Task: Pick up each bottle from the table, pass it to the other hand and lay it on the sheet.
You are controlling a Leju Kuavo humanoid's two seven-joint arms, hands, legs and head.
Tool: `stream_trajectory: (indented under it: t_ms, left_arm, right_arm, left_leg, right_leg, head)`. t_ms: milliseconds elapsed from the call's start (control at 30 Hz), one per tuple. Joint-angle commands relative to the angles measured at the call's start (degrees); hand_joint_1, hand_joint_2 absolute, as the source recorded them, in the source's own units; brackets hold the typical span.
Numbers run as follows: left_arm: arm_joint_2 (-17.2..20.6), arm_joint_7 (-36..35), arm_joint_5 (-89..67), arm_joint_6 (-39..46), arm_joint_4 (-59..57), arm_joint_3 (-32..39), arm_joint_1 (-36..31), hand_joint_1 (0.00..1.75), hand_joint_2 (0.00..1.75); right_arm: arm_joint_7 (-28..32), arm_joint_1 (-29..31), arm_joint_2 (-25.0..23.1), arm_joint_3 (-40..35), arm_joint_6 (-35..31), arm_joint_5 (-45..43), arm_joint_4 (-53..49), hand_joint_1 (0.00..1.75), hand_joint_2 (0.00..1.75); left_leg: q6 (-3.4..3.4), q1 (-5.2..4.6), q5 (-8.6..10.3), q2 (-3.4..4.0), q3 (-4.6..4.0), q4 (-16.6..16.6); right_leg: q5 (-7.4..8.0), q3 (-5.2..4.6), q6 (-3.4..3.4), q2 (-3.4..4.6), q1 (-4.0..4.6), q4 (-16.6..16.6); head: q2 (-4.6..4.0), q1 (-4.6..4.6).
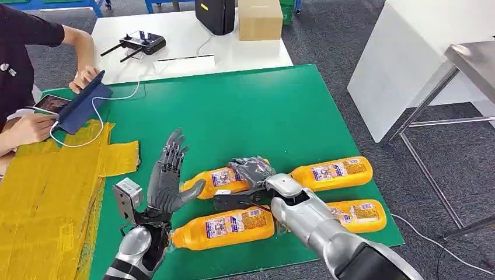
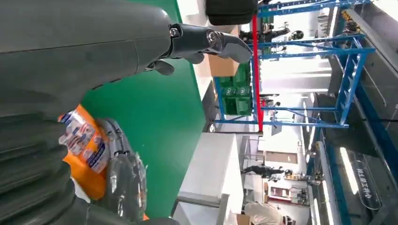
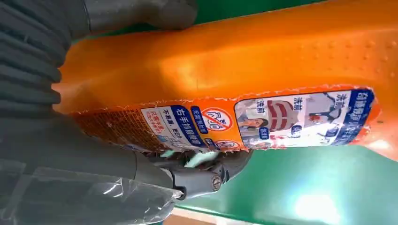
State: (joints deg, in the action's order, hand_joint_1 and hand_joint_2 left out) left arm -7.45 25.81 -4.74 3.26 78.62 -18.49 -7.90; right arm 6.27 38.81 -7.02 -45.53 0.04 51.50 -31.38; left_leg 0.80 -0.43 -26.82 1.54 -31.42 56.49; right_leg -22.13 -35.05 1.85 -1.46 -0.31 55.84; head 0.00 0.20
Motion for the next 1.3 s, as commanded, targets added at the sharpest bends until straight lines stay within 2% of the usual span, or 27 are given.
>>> stream_trajectory:
  t_ms: [33, 167, 300, 467, 567, 667, 767, 833, 1000, 1300]
  left_arm:
    - [0.3, -0.1, 0.2, 0.0, -3.1, -0.5, -0.3, 0.00, 1.75]
    - [0.0, -0.1, 0.1, 0.1, -2.1, 0.3, 0.7, 0.00, 1.75]
    - [-0.2, -0.3, -0.2, 0.2, -0.8, 0.8, 1.5, 0.00, 1.75]
    - [-0.2, -0.3, -0.2, 0.2, -0.8, 0.8, 1.5, 0.00, 1.75]
    - [-0.4, -0.6, -0.6, 0.2, 0.7, 1.1, 2.6, 0.00, 1.75]
    - [-0.8, -1.0, -1.0, 0.3, 1.9, 0.8, 4.1, 0.00, 1.75]
    - [-0.6, -0.9, -1.3, 1.1, 2.3, 0.4, 5.0, 0.00, 1.75]
    - [-0.5, -0.9, -1.3, 1.1, 2.3, 0.4, 5.1, 0.00, 1.75]
    - [-0.5, -0.9, -1.3, 1.1, 2.3, 0.4, 5.1, 0.00, 1.75]
    - [-0.5, -0.9, -1.3, 1.1, 2.2, 0.5, 4.9, 0.00, 1.75]
  right_arm:
    - [-4.8, 2.6, 0.2, -8.0, -1.5, 5.0, 7.6, 1.68, 1.75]
    - [-7.9, 2.7, 0.3, -9.5, -3.4, 7.9, 7.4, 1.75, 1.75]
    - [-12.2, 1.8, 0.8, -8.9, -11.2, 11.6, 5.3, 1.75, 1.75]
    - [-12.2, 1.8, 0.8, -8.9, -11.2, 11.6, 5.3, 1.75, 1.75]
    - [-17.9, -1.4, 1.6, -5.1, -25.3, 15.5, 0.2, 1.75, 1.75]
    - [-17.1, -8.1, 2.9, 4.9, -37.3, 15.5, -10.5, 1.75, 1.75]
    - [-11.5, -13.7, 2.9, 14.2, -39.6, 12.7, -19.9, 1.75, 1.75]
    - [-9.9, -14.5, 2.7, 16.7, -38.3, 13.8, -21.1, 1.75, 1.75]
    - [-9.9, -14.5, 2.7, 16.7, -38.3, 13.8, -21.1, 1.75, 1.75]
    - [-9.4, -14.3, 2.2, 17.2, -38.3, 14.2, -20.2, 1.75, 1.75]
  left_leg:
    - [-0.08, 0.09, -0.07, -0.16, 0.30, -0.1]
    - [-0.06, 0.06, -0.04, -0.13, 0.30, -0.1]
    - [-0.05, 0.05, -0.01, -0.17, 0.29, 0.0]
    - [-0.03, 0.02, -0.02, -0.12, 0.27, 0.0]
    - [-0.08, 0.11, -0.11, -0.11, 0.41, 0.0]
    - [-0.07, 0.10, -0.08, -0.25, 0.37, -0.1]
    - [-0.04, 0.08, -0.08, -0.16, 0.22, 0.0]
    - [-0.05, 0.09, -0.12, -0.18, 0.22, 0.0]
    - [-0.03, 0.03, -0.06, -0.18, 0.02, 0.0]
    - [-0.13, 0.15, -0.21, -0.22, 0.32, 0.0]
  right_leg:
    - [-0.07, 0.33, -0.02, 0.06, 0.05, -0.1]
    - [-0.05, 0.32, -0.02, 0.04, 0.03, -0.1]
    - [-0.02, 0.33, -0.01, -0.02, 0.03, -0.1]
    - [-0.03, 0.31, -0.01, 0.00, -0.01, -0.1]
    - [-0.09, 0.44, -0.03, 0.11, 0.06, -0.1]
    - [-0.12, 0.44, -0.02, -0.05, 0.07, -0.1]
    - [-0.08, 0.27, 0.00, 0.00, 0.06, -0.1]
    - [-0.12, 0.28, -0.01, 0.00, 0.07, 0.0]
    - [-0.06, 0.11, -0.02, -0.01, 0.00, 0.0]
    - [-0.17, 0.38, -0.06, 0.11, 0.09, -0.1]
  head:
    - [0.00, 0.00]
    - [0.00, 0.00]
    - [0.00, -0.02]
    - [0.00, 0.00]
    - [0.00, 0.00]
    - [0.00, -0.02]
    - [0.00, 0.00]
    - [0.00, -0.02]
    - [0.00, 0.00]
    - [0.00, -0.02]
